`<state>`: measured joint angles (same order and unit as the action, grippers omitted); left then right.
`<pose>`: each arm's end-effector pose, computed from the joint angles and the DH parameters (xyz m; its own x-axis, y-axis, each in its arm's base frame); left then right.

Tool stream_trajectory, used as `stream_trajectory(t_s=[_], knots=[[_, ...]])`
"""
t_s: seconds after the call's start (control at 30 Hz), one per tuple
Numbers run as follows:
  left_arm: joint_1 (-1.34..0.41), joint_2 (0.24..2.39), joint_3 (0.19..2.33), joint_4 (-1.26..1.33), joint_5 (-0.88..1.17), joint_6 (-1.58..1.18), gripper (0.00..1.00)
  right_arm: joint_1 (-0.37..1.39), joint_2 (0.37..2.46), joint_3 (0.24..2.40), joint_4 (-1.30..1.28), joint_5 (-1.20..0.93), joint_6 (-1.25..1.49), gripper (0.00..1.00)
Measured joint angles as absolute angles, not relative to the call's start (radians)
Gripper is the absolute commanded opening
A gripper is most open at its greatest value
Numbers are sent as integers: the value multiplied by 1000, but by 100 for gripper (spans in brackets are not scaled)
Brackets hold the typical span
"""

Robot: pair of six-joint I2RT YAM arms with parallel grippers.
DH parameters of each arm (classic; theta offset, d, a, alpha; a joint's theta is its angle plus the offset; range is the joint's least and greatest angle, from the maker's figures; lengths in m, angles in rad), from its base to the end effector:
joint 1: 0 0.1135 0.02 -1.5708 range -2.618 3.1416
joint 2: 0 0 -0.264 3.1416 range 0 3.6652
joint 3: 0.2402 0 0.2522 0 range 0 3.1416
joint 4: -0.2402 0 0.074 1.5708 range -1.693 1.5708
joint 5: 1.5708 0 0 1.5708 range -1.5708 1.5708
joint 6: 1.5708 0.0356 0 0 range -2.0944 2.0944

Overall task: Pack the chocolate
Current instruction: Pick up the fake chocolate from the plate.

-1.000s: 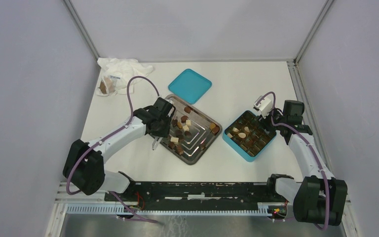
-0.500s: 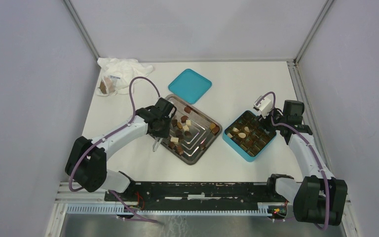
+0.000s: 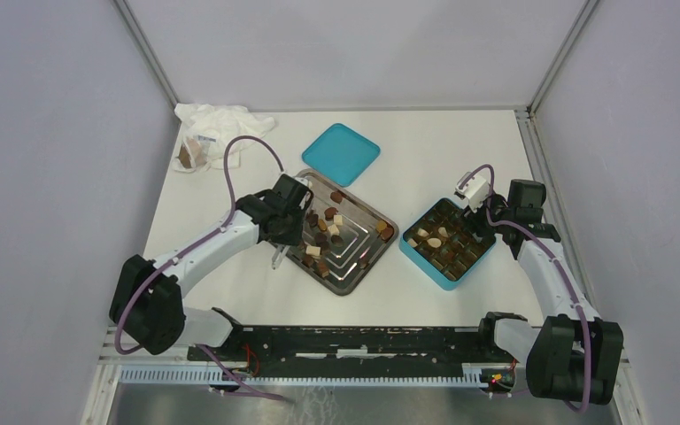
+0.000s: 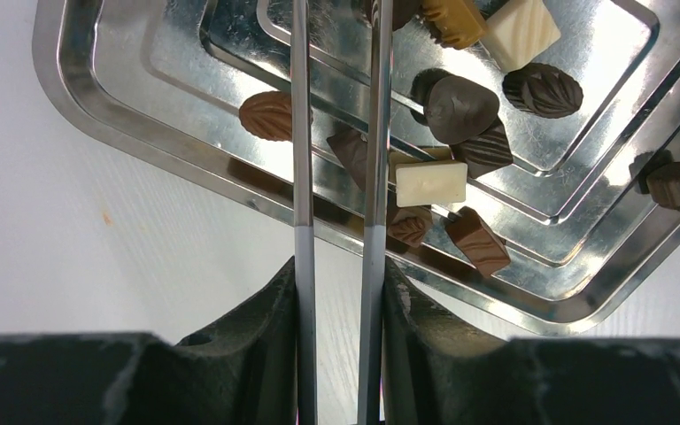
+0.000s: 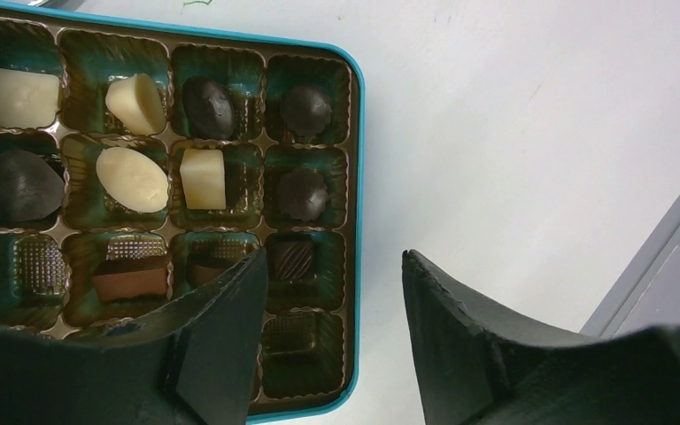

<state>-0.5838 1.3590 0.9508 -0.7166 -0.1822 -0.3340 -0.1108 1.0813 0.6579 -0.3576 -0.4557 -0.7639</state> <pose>0.2206 -0.1380 0.2311 -0.8675 0.1867 -0.4611 0.2038 0.9789 0.0130 0.2195 -0.0087 0.2260 -0.3591 -0.5850 -0.7272 -0.6366 0.7233 -0.2675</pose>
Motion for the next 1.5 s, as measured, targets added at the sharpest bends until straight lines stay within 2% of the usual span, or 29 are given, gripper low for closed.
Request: stream_trajectory(t_s=[0.07,0.3,0.67,0.87,1.3,1.5], knots=[[-584,1349,951,-717,-182,-334,2,-111,1083,658,-358,-461,-763,68],[-584,1268,949,-715,-175,-334,2,-110,1140,677,-364,-447,-736,68],[-584,1121,914,-670,-51,-323,2,-157,1234,699,-369,-371,-690,47],[-584,1087,884,-628,52,-323,2,-158,1303,712,-382,-361,-699,39],[-651,1062,825,-494,203,-324,2,-157,1324,718,-387,-376,-743,6],[-736,1062,820,-426,216,-323,2,-150,1243,714,-409,-390,-749,1]])
